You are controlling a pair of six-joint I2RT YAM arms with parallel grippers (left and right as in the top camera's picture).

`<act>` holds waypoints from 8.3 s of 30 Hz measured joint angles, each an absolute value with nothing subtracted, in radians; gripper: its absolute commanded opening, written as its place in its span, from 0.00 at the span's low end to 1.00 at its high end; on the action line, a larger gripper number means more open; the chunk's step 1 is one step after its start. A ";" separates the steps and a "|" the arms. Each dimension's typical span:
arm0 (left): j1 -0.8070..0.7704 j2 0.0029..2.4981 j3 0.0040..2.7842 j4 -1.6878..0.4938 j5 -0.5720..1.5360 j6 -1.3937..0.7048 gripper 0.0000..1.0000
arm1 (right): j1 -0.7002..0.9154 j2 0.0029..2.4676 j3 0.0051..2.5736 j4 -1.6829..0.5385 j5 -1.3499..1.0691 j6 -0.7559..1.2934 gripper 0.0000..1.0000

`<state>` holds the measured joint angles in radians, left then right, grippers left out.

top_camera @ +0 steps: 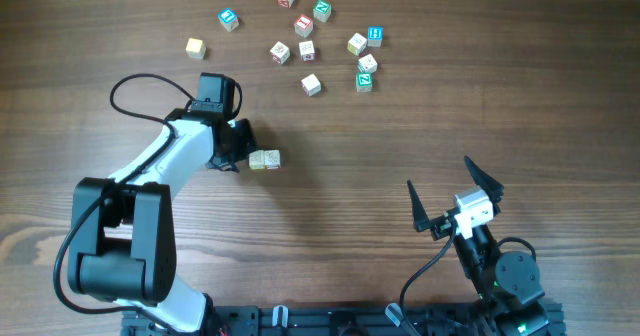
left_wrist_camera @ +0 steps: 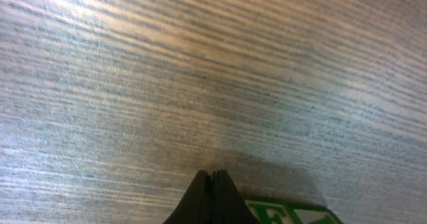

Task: Form a horizontal line
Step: 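Lower and nudge the second block against the first block's left side, then open the left gripper and reach back to the block cluster, then grasp a third white block and lift it with the left gripper, then carry the held block to the left end of the row, then lower the block and push it against the row's left end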

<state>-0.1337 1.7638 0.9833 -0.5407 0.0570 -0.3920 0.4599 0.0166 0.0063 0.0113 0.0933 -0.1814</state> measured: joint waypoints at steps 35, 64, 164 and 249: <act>-0.134 1.764 0.983 -0.550 0.103 -0.392 0.04 | 0.460 0.017 0.006 0.011 0.093 -0.181 1.00; -0.075 1.770 1.886 -0.773 -0.112 -0.166 0.04 | 0.460 0.017 0.006 0.011 0.093 -0.181 1.00; -0.088 1.724 1.216 -0.878 -0.040 -0.255 0.29 | 0.460 0.016 0.006 0.012 0.093 -0.181 1.00; 0.015 1.737 0.981 -0.545 -0.012 -0.318 0.07 | 0.460 0.016 0.006 0.011 0.093 -0.181 1.00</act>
<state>0.0151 1.7370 0.9813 -0.5449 -0.0120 -0.3183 0.4599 0.0158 0.0063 0.0113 0.0933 -0.1814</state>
